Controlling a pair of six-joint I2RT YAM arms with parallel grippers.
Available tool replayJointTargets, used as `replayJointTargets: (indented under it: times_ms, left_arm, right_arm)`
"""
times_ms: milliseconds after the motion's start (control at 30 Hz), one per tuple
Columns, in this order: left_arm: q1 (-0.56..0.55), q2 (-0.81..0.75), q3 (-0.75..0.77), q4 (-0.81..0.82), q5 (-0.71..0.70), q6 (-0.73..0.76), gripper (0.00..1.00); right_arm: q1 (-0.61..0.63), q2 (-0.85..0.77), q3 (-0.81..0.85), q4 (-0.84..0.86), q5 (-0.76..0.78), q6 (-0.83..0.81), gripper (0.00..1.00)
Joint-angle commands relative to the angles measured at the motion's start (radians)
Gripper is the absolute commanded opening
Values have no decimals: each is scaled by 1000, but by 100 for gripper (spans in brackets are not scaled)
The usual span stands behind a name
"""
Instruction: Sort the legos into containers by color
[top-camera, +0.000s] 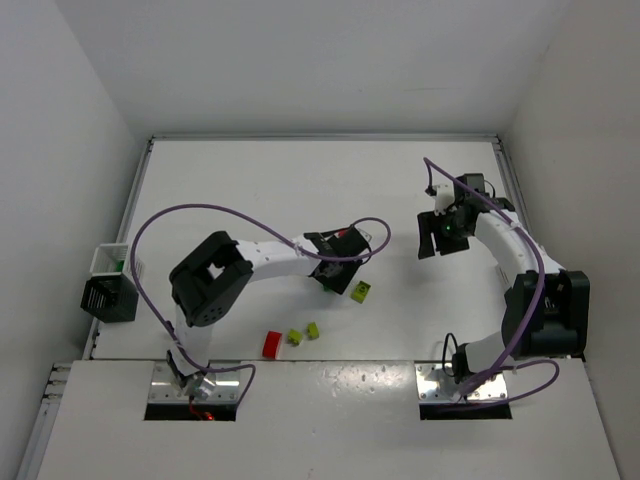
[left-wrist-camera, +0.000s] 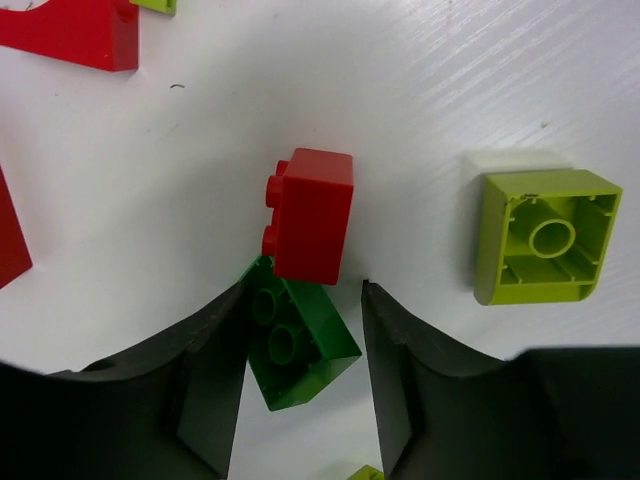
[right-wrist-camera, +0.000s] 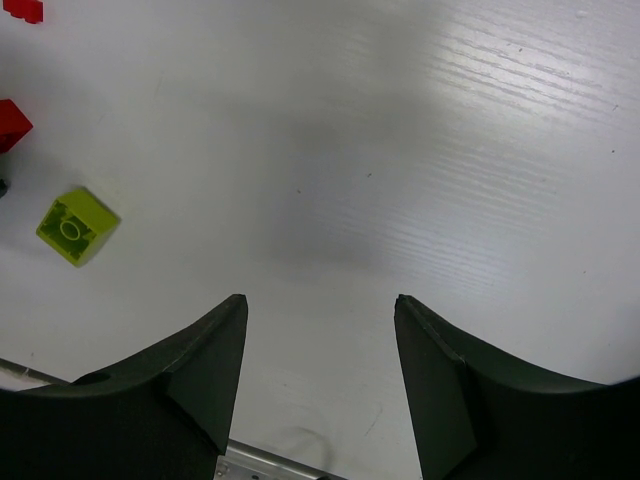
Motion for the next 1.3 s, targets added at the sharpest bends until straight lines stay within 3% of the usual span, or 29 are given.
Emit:
replayJointTargets:
  times_ms: [0, 67, 167, 333, 400, 567, 667, 767, 933, 1100, 1133, 1267]
  left_arm:
    - [2, -52, -34, 16, -12, -17, 51]
    - [2, -63, -47, 26, -12, -17, 39]
    - [11, -74, -70, 36, -3, -8, 36]
    - [11, -124, -80, 45, 6, 35, 18]
    - [11, -184, -70, 45, -3, 84, 11]
    - [38, -394, -93, 35, -49, 162, 4]
    - [147, -538, -136, -3, -60, 185, 4]
    - [339, -587, -108, -133, -42, 220, 4]
    - [742, -661, -57, -258, -18, 331, 1]
    - [1029, -670, -47, -327, 32, 420, 1]
    - [1128, -670, -47, -336, 53, 447, 1]
    - [1334, -597, -19, -336, 113, 500, 1]
  right_arm:
    - [-4, -26, 7, 24, -4, 12, 61]
    - [-4, -26, 7, 24, -4, 12, 61]
    - [-4, -26, 7, 24, -4, 12, 61]
    - [-4, -26, 7, 24, -4, 12, 61]
    - [-4, -26, 7, 24, -4, 12, 61]
    - [-4, -35, -2, 24, -4, 12, 61]
    - [-4, -35, -2, 15, -29, 2, 61]
    - [-4, -35, 7, 5, -63, -7, 61]
    - [17, -26, 18, -5, -112, -28, 61]
    - [17, -3, 37, -24, -121, -28, 61]
    - [17, -3, 37, -24, -121, -28, 61]
    - [17, 6, 37, -24, -130, -28, 61]
